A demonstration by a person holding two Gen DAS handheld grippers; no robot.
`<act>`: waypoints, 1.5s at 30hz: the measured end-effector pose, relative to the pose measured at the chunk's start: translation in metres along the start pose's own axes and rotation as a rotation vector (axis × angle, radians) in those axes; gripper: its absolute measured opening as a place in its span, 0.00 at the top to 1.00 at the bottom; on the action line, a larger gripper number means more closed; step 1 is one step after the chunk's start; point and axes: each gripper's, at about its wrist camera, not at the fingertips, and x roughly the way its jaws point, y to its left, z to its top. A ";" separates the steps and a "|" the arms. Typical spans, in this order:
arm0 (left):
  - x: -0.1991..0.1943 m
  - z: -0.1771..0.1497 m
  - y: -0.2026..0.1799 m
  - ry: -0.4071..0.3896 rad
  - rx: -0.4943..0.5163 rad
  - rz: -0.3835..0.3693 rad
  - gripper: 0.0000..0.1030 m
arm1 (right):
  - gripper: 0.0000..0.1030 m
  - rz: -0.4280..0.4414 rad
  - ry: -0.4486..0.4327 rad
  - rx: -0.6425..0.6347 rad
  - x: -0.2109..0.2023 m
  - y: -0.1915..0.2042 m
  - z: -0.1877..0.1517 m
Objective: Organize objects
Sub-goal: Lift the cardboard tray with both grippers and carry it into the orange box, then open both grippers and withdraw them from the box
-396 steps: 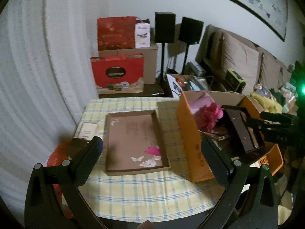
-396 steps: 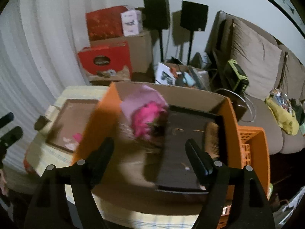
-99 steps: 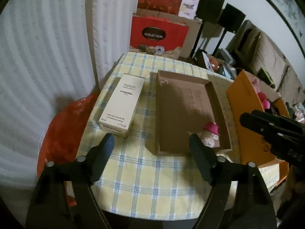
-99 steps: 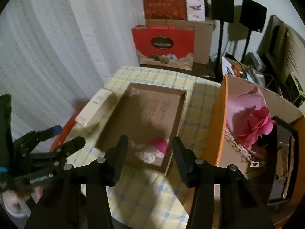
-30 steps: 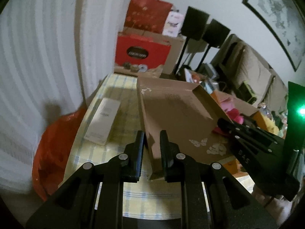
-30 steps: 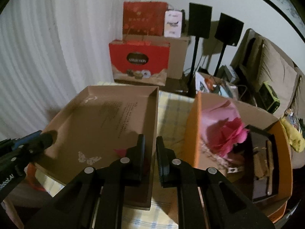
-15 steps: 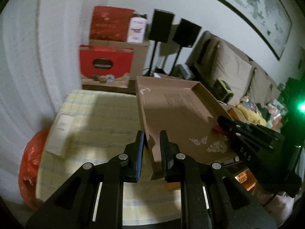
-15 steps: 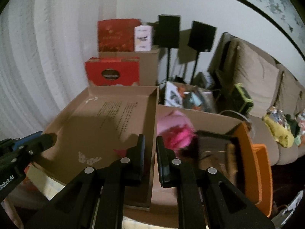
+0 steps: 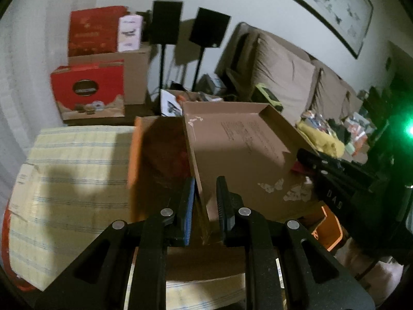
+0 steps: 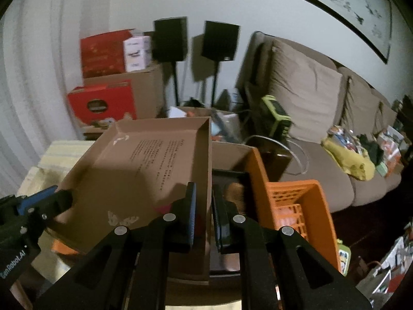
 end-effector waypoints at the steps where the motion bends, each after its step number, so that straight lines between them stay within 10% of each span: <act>1: 0.005 -0.002 -0.006 0.005 0.006 -0.003 0.85 | 0.89 -0.010 0.001 0.010 0.002 -0.011 -0.002; 13: 0.054 -0.023 -0.046 0.081 0.031 -0.022 0.86 | 0.89 0.001 0.030 0.082 0.031 -0.076 -0.031; 32: 0.070 -0.041 -0.047 0.169 0.070 -0.031 0.86 | 0.85 0.006 0.107 0.072 0.057 -0.076 -0.053; 38: 0.064 -0.046 -0.055 0.182 0.129 -0.042 0.84 | 0.62 -0.011 0.026 0.072 0.030 -0.077 -0.042; 41: 0.051 -0.045 -0.047 0.179 0.107 -0.072 0.76 | 0.61 -0.008 0.006 0.078 0.017 -0.081 -0.033; 45: 0.022 -0.040 -0.027 0.138 0.081 -0.090 0.40 | 0.61 -0.001 -0.006 0.066 0.004 -0.080 -0.027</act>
